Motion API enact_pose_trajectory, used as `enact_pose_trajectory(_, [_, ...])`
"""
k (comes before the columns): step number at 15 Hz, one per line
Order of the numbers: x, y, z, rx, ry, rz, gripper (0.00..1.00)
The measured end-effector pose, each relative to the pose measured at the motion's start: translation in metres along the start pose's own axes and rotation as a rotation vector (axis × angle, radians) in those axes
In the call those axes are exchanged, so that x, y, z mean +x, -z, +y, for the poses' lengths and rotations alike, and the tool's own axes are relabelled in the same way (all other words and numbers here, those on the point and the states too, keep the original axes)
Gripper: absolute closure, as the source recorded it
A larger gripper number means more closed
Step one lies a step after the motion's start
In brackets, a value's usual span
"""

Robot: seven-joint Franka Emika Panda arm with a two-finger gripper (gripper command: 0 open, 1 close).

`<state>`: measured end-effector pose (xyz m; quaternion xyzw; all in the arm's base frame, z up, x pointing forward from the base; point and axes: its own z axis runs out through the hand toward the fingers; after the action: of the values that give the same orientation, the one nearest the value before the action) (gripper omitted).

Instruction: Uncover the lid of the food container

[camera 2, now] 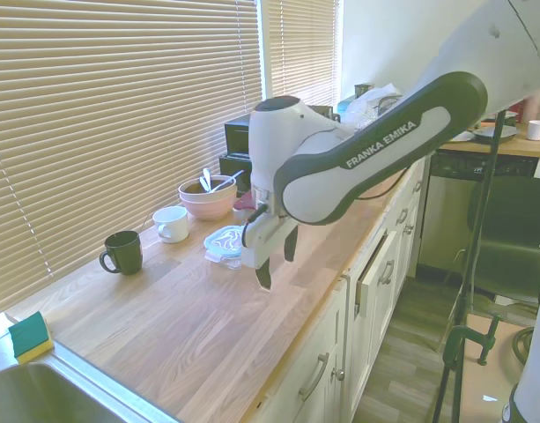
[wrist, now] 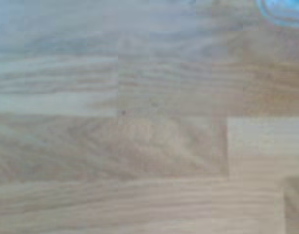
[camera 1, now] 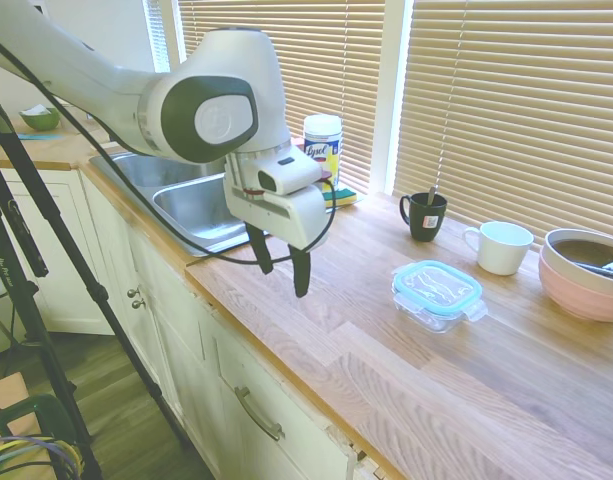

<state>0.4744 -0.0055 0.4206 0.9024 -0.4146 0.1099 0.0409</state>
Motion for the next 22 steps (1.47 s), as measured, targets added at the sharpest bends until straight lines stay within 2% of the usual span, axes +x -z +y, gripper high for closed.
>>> enact_pose_trajectory(4, [0.020,-0.005,-0.040,-0.049,-0.004,0.219,0.00])
enact_pose_trajectory(10, [0.038,-0.027,-0.093,-0.120,0.033,0.454,0.00])
enact_pose_trajectory(15, [0.050,-0.077,-0.129,-0.223,0.100,0.592,0.00])
enact_pose_trajectory(22, [0.039,-0.132,-0.153,-0.347,0.197,0.690,0.00])
